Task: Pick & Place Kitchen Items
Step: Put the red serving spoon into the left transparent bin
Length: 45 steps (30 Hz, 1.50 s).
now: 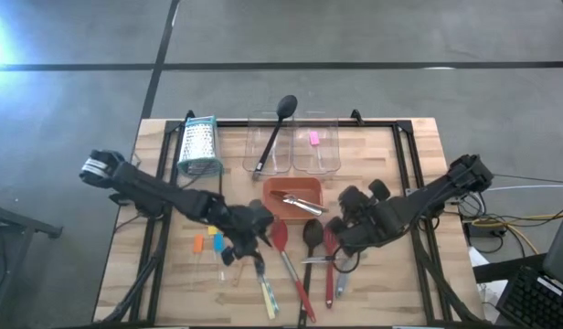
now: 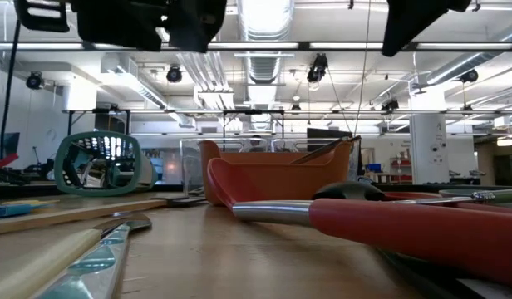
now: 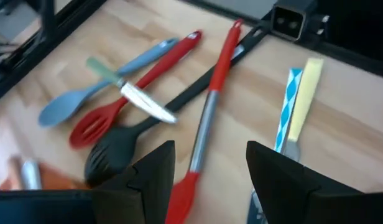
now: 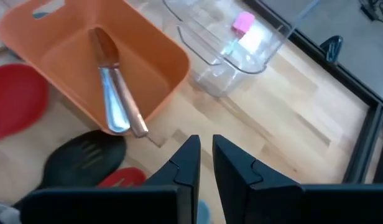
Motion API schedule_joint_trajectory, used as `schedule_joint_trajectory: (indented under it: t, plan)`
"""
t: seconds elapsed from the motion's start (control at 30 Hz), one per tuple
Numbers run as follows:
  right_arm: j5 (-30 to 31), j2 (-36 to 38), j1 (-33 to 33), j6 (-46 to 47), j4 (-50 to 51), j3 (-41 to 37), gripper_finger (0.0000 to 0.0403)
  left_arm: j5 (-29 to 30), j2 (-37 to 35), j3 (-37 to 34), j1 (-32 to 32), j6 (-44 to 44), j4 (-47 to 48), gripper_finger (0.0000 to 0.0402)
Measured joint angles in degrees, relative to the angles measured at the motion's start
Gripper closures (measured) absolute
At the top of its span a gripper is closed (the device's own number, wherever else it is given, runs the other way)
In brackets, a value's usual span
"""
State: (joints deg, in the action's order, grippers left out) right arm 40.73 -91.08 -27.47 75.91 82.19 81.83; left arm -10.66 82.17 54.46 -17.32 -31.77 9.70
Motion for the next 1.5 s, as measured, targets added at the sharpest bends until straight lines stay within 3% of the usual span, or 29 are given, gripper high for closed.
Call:
schedule_joint_trajectory:
  t: [0.33,0.73,1.5]
  plan:
    - [-0.06,4.74,-0.02,0.96,-3.54,-7.58,0.0364,0.20,10.68,6.35,-1.93,-2.65,1.68,0.0197]
    - [-0.07,5.13,-0.02,-1.15,-6.51,-9.42,0.0364,0.02,20.67,12.48,-1.91,-4.43,1.55,0.0197]
    - [-0.09,5.12,-0.02,-4.14,-11.22,-9.75,0.0364,0.01,29.55,14.83,1.48,-5.90,-1.15,0.0225]
